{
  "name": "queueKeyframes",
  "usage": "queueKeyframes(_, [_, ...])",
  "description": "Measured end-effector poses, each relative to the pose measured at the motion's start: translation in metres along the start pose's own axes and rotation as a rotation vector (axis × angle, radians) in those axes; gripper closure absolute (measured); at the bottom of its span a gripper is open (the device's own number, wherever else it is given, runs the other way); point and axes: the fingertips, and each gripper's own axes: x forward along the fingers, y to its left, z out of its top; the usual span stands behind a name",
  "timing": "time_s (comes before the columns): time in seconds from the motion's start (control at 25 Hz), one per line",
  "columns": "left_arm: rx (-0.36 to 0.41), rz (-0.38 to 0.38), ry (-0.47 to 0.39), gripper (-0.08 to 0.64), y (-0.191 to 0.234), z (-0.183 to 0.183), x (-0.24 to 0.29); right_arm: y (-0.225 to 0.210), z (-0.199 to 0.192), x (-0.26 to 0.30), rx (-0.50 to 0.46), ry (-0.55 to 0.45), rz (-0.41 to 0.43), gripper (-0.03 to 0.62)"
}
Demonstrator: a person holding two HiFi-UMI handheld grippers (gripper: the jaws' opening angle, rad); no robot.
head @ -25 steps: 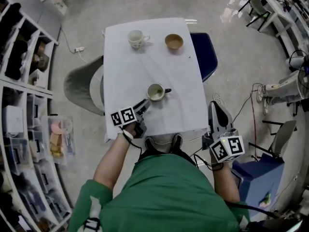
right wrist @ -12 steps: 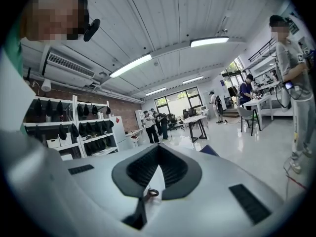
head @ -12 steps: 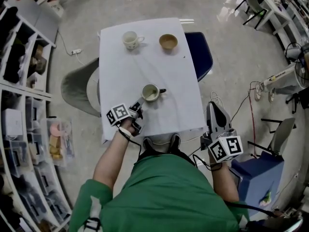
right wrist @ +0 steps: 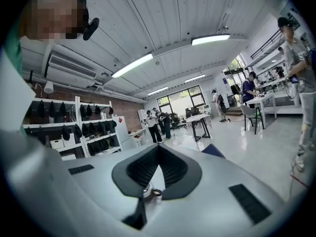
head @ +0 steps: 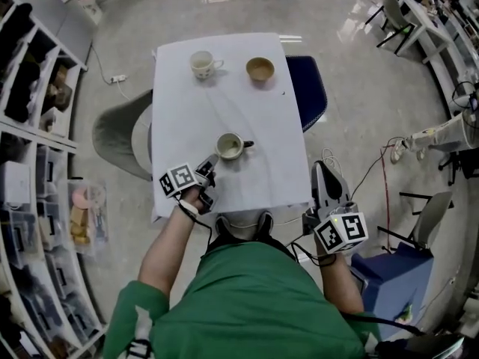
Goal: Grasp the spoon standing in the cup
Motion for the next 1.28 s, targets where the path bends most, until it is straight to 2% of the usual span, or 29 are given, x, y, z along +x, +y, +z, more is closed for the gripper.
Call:
queueKeyframes(0.36, [0.034,-0.021,-0.029,0.497,-0.011,-0.002,-0.021,0.011,-0.006,0.006,-0.003,0.029,0.032,0.578])
queueKeyframes(0.56, [0.075,-0.066,-0.061,0.499,-0.037,0.006,-0.033,0.016,-0.005,0.012,0.003,0.037,0.056,0.578])
queueKeyframes(0.88, [0.244,-0.111,-0.115,0.499,-0.091,0.015,-0.059,0.013,-0.002,0.018,-0.020,0.067,0.027,0.578])
queueKeyframes(1.28, [0.433,-0.166,-0.188,0.499,-0.152,0.024,-0.091,0.026,0.009,0.025,-0.027,0.034,0.098,0.577])
